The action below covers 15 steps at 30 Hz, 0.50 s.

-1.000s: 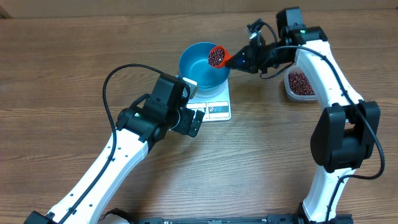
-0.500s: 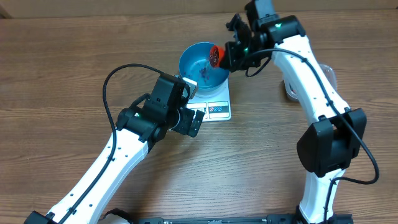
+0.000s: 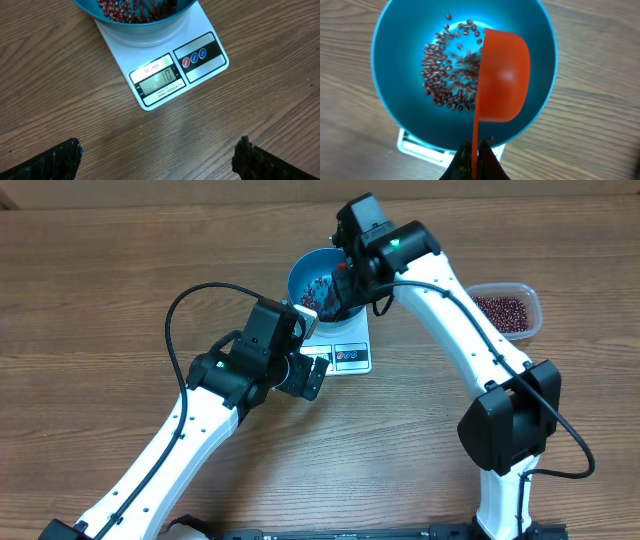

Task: Scoop item into bowl and weigh 150g on scale
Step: 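Tip the red scoop to pour beans into the teal bowl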

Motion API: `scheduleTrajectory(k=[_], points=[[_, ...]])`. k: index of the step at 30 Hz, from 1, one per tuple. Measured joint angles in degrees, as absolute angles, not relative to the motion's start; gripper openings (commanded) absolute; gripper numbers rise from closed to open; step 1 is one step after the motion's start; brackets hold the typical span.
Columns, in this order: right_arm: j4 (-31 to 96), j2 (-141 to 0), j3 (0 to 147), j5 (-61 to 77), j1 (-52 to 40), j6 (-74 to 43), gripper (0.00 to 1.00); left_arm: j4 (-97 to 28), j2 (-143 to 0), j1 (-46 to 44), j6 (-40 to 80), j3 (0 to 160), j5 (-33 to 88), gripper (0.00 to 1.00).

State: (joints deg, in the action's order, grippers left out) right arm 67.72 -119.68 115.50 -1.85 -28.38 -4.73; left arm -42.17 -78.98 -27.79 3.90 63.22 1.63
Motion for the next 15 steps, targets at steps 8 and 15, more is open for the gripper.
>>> scheduleTrajectory(k=[8, 15], points=[[66.89, -119.68, 115.50, -12.71, -32.14, -4.60, 0.04, -42.17, -78.98, -27.79, 3.90, 63.22, 1.63, 1.00], [66.46, -119.68, 115.50, -16.14, -33.28, -4.47, 0.04, -42.17, -78.98, -27.79, 3.90, 63.24, 1.63, 1.00]])
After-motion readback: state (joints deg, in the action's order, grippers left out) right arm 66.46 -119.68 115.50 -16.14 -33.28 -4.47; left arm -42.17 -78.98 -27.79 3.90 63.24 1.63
